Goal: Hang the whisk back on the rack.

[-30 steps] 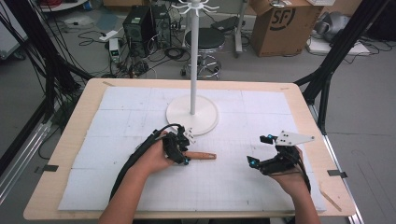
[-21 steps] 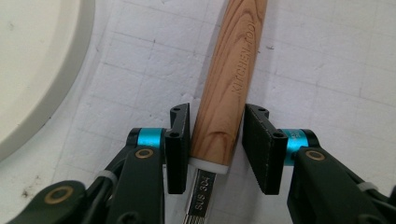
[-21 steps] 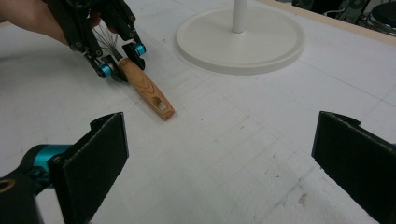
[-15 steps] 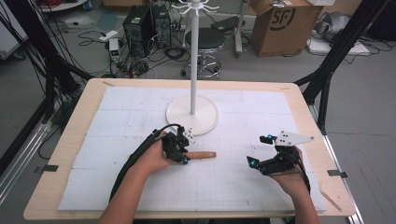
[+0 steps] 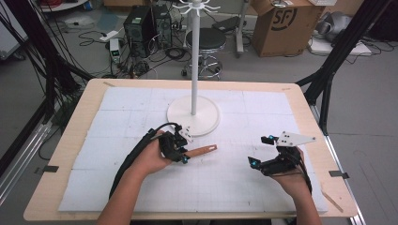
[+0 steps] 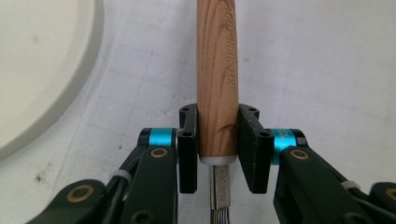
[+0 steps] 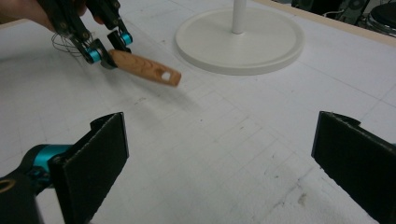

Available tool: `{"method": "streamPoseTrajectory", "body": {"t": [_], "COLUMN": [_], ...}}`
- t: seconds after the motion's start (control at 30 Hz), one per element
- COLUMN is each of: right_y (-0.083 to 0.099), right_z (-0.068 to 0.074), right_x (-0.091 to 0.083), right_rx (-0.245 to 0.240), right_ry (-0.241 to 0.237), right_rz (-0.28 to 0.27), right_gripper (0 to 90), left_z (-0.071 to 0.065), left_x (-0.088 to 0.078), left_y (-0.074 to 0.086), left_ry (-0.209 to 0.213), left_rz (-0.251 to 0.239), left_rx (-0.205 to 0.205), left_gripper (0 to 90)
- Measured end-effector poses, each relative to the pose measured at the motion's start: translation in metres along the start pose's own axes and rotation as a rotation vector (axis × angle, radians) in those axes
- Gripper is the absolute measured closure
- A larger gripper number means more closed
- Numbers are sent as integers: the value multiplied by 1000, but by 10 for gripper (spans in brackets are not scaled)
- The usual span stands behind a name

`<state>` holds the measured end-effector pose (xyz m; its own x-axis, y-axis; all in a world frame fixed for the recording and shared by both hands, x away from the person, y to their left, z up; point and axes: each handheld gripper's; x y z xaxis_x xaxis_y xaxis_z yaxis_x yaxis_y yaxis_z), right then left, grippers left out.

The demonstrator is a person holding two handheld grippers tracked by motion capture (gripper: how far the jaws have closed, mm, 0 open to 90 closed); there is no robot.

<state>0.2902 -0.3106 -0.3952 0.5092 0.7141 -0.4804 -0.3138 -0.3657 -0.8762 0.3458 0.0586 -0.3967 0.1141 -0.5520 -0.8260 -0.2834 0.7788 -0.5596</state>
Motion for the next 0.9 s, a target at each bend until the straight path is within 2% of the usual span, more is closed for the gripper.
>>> {"method": "streamPoseTrajectory", "body": {"t": [0.03, 0.07, 0.1, 0.13, 0.17, 0.33, 0.37, 0.5, 0.53, 0.57, 0.67, 0.83, 0.9], "right_y": [0, 0, 0, 0, 0, 0, 0, -1, -1, -1, -1, -1, -1], "right_z": [0, 0, 0, 0, 0, 1, 0, 0, 1, 0, 0, 0, 1], "right_x": [0, 0, 0, 0, 0, 0, 0, 0, 0, 0, 0, 0, -1], "right_rx": [-3, -2, -1, -3, -4, -2, -3, -5, -5, -9, -9, -8, -5], "right_ry": [1, 2, 0, 1, 1, 2, 2, 1, 0, 2, 2, 2, 1], "right_rz": [1, 0, 0, -3, -1, -8, -7, -9, -9, -8, -10, -9, -8], "right_gripper": [30, 30, 30, 30, 30, 30, 30, 30, 30, 30, 30, 30, 30], "left_z": [0, 0, 0, -1, -1, -3, -3, -3, -2, -2, -1, 2, 4], "left_x": [0, -9, -9, -17, -17, -44, -44, -62, -69, -69, -78, -98, -101], "left_y": [0, 0, 0, 0, 0, -8, -8, -13, -16, -16, -18, -25, -26], "left_ry": [0, 12, 12, 16, 16, 0, 0, 15, 30, 30, 50, 35, 44], "left_rz": [0, -47, -47, -93, -93, -172, -172, -249, -284, -284, -336, -384, -396], "left_rx": [0, -6, -6, -12, -12, 5, 5, -5, -7, -7, -18, -29, -32], "left_gripper": [713, 713, 713, 713, 714, 714, 714, 714, 714, 714, 714, 713, 714]}}
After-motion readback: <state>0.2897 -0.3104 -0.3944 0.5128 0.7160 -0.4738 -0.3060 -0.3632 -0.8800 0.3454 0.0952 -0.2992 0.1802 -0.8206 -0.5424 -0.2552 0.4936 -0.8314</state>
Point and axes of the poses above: each handheld gripper's, and its own axes: x roughly forward along the jaws, y roughly out of its underside, z roughly to its left, and after that the axes turned 2 degrees about -x, right-handed
